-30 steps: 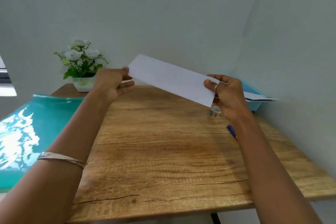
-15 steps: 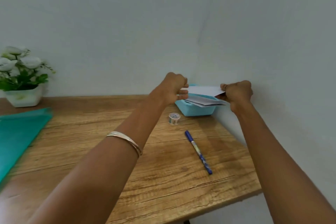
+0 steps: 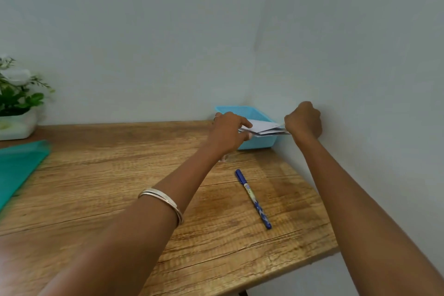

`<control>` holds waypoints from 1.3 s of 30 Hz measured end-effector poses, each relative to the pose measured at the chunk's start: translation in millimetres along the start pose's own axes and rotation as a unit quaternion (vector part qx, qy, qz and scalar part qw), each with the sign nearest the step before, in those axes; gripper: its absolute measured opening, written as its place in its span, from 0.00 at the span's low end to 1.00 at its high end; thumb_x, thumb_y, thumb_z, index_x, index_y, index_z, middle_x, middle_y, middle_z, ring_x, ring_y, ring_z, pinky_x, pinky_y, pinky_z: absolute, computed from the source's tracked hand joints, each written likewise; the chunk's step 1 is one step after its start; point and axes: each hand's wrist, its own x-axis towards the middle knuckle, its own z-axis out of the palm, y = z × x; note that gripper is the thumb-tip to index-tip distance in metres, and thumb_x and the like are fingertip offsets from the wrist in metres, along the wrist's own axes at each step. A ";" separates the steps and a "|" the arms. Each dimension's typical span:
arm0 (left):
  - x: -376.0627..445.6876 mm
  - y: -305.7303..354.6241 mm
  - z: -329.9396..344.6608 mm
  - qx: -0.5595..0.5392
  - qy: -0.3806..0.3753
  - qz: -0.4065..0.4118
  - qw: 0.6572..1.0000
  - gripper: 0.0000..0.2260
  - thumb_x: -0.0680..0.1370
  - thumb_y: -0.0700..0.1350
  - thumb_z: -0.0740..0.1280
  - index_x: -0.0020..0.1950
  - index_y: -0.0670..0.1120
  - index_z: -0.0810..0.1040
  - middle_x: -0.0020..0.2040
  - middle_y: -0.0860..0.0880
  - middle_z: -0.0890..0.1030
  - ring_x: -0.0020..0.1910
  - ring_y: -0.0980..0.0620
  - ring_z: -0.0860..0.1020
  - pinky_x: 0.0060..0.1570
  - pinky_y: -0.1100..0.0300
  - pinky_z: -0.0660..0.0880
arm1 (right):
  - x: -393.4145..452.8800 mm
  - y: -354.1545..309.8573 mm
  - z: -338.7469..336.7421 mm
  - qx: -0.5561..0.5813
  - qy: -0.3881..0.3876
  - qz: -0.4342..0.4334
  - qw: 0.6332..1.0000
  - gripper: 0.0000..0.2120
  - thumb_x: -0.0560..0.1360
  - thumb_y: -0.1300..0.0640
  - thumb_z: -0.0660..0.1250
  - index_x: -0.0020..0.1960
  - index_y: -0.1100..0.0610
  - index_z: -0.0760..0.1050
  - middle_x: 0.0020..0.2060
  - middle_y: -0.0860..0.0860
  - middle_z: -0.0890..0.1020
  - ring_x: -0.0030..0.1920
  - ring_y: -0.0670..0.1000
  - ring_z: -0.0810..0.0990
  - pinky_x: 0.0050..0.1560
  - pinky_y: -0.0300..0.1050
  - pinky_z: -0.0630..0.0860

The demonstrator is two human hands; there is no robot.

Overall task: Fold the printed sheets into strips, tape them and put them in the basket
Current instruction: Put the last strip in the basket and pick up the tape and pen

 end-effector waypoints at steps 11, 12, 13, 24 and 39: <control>-15.0 -7.6 -6.2 -0.017 0.027 0.016 0.999 0.12 0.75 0.46 0.69 0.59 0.50 0.80 0.54 0.49 0.81 0.52 0.51 0.77 0.53 0.53 0.75 | -13.0 9.5 -4.8 -0.056 0.045 -0.086 0.994 0.12 0.79 0.53 0.62 0.52 0.63 0.76 0.47 0.59 0.79 0.50 0.61 0.79 0.40 0.45 0.69; -18.2 -10.0 -9.7 -0.023 0.026 0.014 0.999 0.12 0.75 0.45 0.69 0.58 0.49 0.81 0.53 0.49 0.81 0.50 0.51 0.78 0.52 0.52 0.77 | -16.6 7.1 -8.1 -0.032 0.060 -0.084 0.994 0.13 0.79 0.52 0.62 0.50 0.63 0.76 0.44 0.57 0.79 0.48 0.60 0.79 0.40 0.45 0.68; -21.7 -13.5 -13.4 -0.025 0.028 0.010 0.999 0.11 0.75 0.43 0.69 0.57 0.48 0.81 0.53 0.48 0.81 0.49 0.51 0.79 0.51 0.52 0.78 | -20.5 5.1 -10.6 0.001 0.069 -0.081 0.994 0.13 0.78 0.51 0.63 0.48 0.63 0.77 0.44 0.57 0.80 0.46 0.60 0.80 0.39 0.45 0.68; -57.1 -61.4 2.4 -0.009 -0.046 -0.126 0.991 0.30 0.73 0.50 0.70 0.72 0.43 0.66 0.68 0.45 0.73 0.67 0.46 0.71 0.65 0.51 0.69 | -116.9 -1.7 17.1 -0.151 -0.274 -0.156 0.937 0.24 0.66 0.44 0.76 0.51 0.59 0.72 0.45 0.55 0.78 0.47 0.54 0.76 0.34 0.43 0.67; -39.9 -59.9 -2.3 -0.174 0.083 -0.223 0.955 0.14 0.62 0.52 0.79 0.44 0.52 0.81 0.43 0.53 0.83 0.46 0.51 0.80 0.54 0.47 0.76 | -101.3 -19.2 41.7 0.185 -0.248 0.016 0.951 0.09 0.74 0.58 0.68 0.53 0.60 0.75 0.47 0.57 0.80 0.42 0.56 0.82 0.32 0.46 0.80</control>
